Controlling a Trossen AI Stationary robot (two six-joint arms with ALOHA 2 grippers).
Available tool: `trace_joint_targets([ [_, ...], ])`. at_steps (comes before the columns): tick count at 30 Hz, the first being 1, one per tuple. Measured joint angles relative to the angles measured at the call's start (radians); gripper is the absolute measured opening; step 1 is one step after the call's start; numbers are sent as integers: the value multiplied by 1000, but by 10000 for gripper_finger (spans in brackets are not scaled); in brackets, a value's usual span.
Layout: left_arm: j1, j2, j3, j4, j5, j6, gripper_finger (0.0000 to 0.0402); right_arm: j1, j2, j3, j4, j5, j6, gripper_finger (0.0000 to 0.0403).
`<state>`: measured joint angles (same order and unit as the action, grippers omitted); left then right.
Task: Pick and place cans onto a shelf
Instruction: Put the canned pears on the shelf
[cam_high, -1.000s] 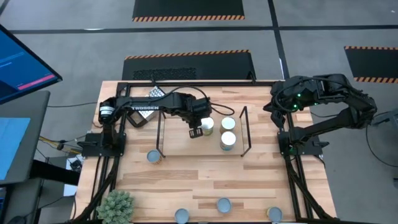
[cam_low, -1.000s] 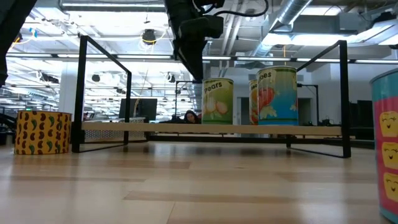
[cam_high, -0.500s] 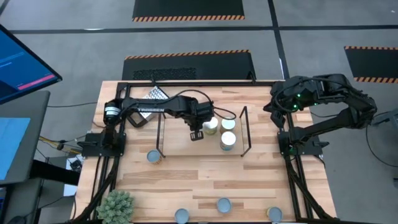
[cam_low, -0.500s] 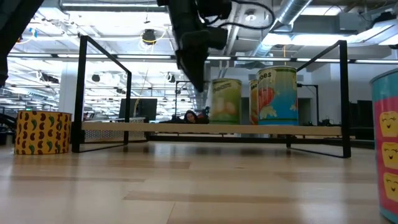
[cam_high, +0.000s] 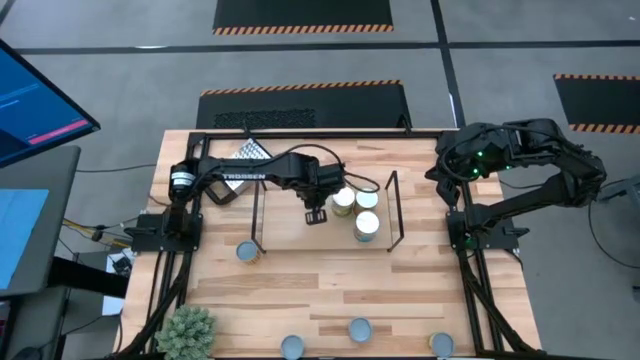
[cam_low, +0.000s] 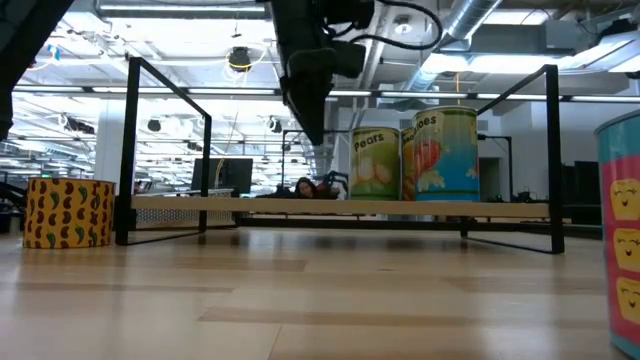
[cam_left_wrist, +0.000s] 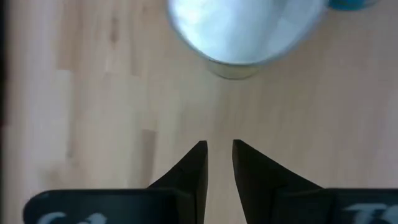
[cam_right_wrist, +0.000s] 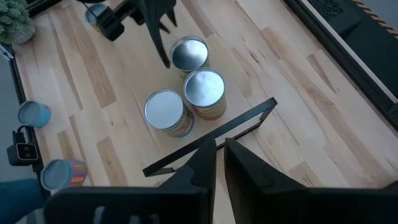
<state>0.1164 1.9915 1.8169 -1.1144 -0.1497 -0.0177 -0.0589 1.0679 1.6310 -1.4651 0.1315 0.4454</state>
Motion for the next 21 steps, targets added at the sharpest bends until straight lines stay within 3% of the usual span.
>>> trace_joint_targets([
  [3,7,0,57,2,-62,7,63,0,0,0,0,0,0,59],
  [9,10,-1,147,42,-57,60,63,0,0,0,0,0,0,59],
  [16,0,33,158,177,67,66,63,0,0,0,0,0,0,59],
  [21,-24,69,158,192,74,68,63,0,0,0,-1,0,0,59],
])
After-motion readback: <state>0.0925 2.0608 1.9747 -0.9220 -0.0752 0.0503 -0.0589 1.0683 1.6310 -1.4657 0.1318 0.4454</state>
